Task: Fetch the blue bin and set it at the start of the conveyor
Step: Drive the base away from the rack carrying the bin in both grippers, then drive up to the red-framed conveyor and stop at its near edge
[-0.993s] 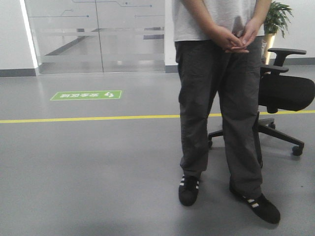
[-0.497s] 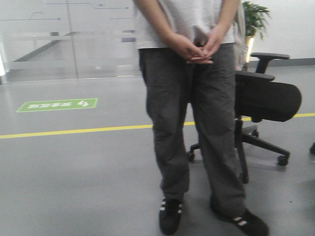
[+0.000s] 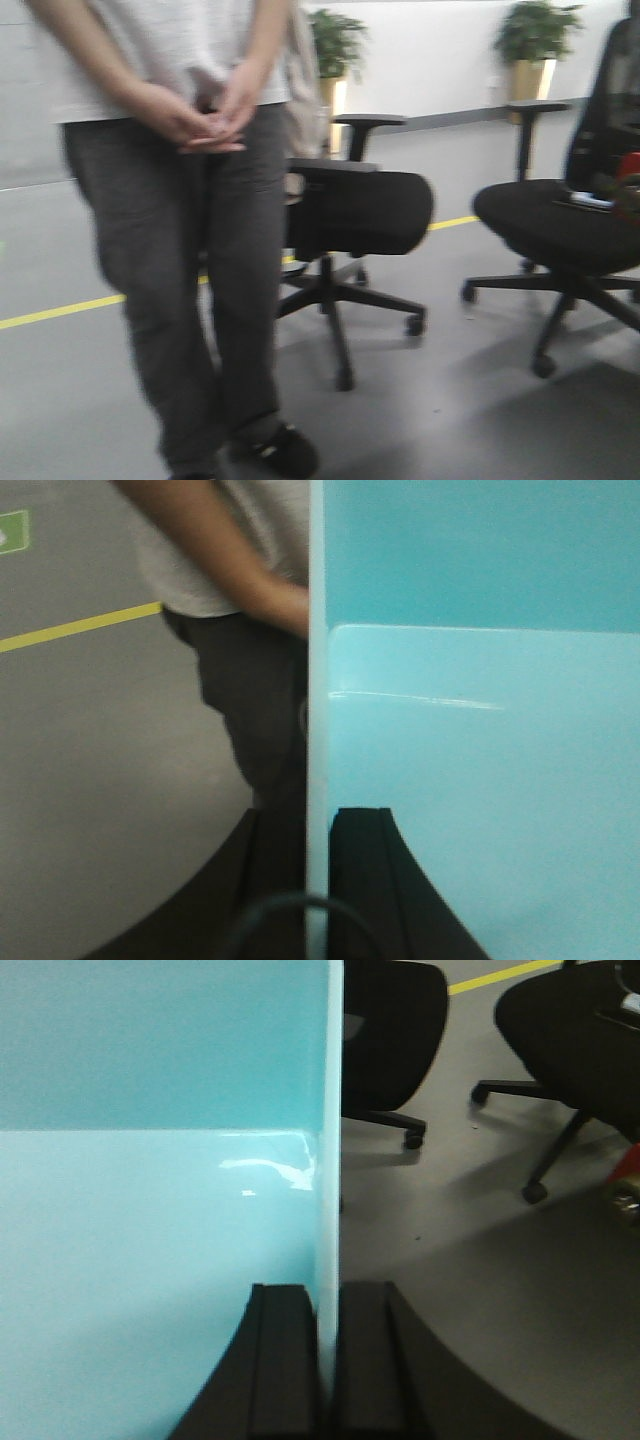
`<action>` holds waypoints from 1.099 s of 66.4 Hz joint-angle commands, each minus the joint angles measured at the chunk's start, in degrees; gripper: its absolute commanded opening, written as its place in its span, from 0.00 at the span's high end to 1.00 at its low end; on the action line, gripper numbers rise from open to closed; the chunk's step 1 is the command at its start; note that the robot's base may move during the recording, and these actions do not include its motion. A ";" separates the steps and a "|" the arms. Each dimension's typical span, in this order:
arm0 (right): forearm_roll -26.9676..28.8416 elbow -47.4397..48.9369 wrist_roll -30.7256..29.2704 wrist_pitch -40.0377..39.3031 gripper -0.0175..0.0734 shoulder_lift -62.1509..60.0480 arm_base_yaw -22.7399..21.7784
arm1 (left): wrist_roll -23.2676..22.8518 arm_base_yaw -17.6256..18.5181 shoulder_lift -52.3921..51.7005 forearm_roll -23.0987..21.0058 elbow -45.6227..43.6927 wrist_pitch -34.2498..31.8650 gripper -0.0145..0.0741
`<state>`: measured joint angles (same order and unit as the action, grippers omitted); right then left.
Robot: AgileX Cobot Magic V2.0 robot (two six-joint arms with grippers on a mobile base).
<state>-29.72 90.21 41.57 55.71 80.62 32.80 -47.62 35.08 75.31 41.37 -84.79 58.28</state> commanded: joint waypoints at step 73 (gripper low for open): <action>1.55 0.27 -0.11 -3.43 0.99 -0.59 0.52 | -0.07 0.63 -0.14 5.50 -0.32 -4.02 0.96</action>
<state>-28.86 90.21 41.61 54.87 80.62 32.80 -47.62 35.08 75.31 45.21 -84.79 57.25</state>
